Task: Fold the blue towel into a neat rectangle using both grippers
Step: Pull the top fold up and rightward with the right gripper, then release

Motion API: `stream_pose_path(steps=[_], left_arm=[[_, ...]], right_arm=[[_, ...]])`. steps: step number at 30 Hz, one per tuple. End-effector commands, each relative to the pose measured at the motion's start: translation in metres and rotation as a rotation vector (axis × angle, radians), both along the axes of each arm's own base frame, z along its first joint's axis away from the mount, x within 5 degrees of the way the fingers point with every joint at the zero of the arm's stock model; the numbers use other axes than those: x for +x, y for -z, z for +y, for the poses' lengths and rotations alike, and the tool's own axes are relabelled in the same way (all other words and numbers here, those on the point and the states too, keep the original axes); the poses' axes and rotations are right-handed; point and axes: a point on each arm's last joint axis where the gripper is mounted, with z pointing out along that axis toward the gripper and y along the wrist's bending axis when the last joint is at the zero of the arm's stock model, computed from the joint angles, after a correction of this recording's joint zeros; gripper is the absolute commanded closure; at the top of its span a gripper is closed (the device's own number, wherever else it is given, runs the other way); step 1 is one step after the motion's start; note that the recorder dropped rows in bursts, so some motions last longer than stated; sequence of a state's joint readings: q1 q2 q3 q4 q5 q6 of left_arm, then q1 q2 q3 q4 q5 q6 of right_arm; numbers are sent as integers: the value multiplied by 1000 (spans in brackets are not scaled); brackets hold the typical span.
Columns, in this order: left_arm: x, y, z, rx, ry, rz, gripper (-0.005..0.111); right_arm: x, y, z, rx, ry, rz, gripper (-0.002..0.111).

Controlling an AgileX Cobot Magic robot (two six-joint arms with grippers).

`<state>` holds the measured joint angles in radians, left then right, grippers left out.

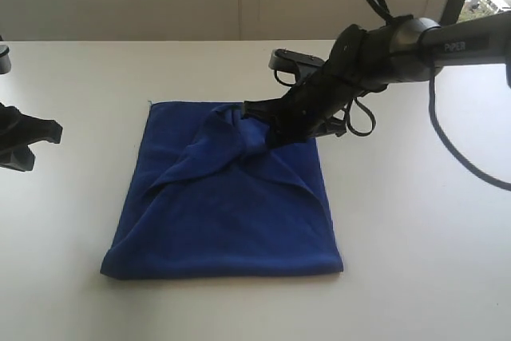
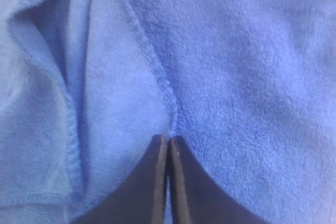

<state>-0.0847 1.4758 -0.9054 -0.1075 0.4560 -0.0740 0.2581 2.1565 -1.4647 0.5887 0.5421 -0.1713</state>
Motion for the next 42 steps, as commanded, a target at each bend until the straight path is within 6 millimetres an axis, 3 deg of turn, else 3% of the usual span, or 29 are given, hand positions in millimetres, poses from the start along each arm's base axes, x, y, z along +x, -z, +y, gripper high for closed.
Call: stream_pose_path(steps=[1, 7, 16, 26, 42], left_arm=[[-3, 0, 1, 0, -1, 4, 107], [-3, 0, 1, 0, -1, 4, 107], [-3, 0, 1, 0, -1, 4, 107], [-3, 0, 1, 0, -1, 4, 107], [-3, 0, 1, 0, -1, 4, 107]], right_arm=[[3, -31, -5, 0, 10, -103, 108], [11, -53, -13, -123, -52, -252, 108], [22, -46, -23, -369, -199, -393, 108], [31, -48, -51, -434, -172, -444, 108], [39, 1, -51, -442, -185, -387, 108]])
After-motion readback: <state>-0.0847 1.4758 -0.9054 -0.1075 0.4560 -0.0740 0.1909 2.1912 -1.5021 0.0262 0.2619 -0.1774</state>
